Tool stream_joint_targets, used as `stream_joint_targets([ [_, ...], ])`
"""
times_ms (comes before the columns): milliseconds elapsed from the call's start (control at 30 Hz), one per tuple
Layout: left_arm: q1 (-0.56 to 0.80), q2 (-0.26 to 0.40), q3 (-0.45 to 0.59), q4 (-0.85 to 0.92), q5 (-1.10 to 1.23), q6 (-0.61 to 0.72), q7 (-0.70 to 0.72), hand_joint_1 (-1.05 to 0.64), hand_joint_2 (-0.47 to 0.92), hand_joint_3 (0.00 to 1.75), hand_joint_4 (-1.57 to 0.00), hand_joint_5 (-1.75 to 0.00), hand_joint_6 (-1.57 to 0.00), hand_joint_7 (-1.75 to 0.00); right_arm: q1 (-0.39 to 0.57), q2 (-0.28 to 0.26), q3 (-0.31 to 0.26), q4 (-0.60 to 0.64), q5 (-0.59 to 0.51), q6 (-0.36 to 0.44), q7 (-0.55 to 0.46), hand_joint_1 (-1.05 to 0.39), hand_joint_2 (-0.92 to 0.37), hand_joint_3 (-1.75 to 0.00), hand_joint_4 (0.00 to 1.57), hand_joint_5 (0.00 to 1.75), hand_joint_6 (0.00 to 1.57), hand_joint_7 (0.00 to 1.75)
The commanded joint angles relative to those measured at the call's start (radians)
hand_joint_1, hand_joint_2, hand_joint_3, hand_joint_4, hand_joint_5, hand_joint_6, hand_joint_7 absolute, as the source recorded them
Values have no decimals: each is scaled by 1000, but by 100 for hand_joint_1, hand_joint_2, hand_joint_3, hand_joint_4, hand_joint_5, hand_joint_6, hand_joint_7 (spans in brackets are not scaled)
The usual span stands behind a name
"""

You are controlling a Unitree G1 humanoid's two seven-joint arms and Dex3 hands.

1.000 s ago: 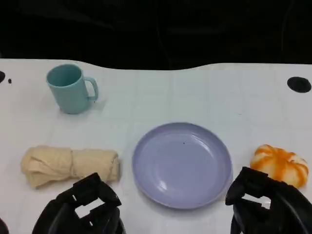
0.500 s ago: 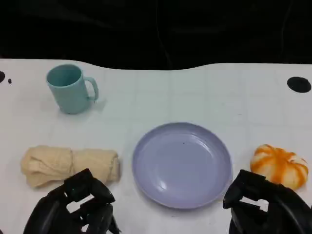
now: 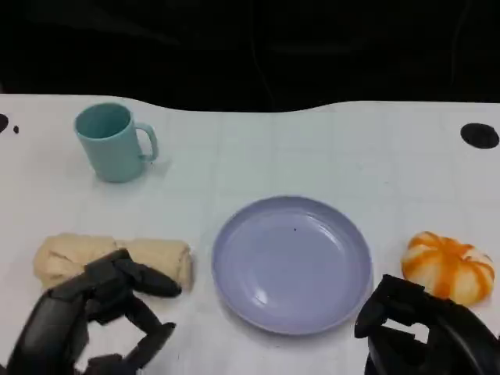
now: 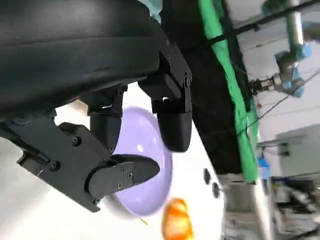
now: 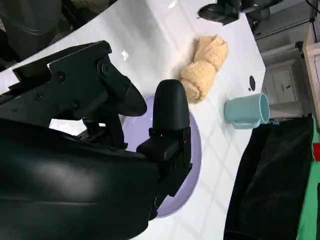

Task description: Grasp the towel on the left side of the plate with the left hand and place it into the plate.

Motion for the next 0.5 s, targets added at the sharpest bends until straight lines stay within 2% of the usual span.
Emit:
stream_joint_targets([
  [33, -41, 87, 35, -30, 180, -30, 49, -38, 92, 12, -52, -94, -58, -40, -2, -2, 10, -3, -4, -6, -5, -10, -66, -118, 71, 175, 51, 168],
  [100, -58, 118, 46, -50, 248, -8, 56, -40, 92, 5, -49, -79, -57, -24, -1, -2, 15, 4, -7, -19, -3, -10, -66, -119, 72, 175, 51, 168],
  [200, -89, 181, 58, -58, 406, -5, 76, -44, 92, 3, -46, -66, -53, -10, -1, -4, 15, 3, -2, -14, -3, -10, -65, -120, 73, 175, 52, 168],
  [500, -205, 270, -35, -73, 831, 130, 46, -53, 87, 0, -35, -38, -41, 0, 10, -13, 6, 3, 2, -25, 7, -12, -62, -121, 73, 175, 52, 167],
])
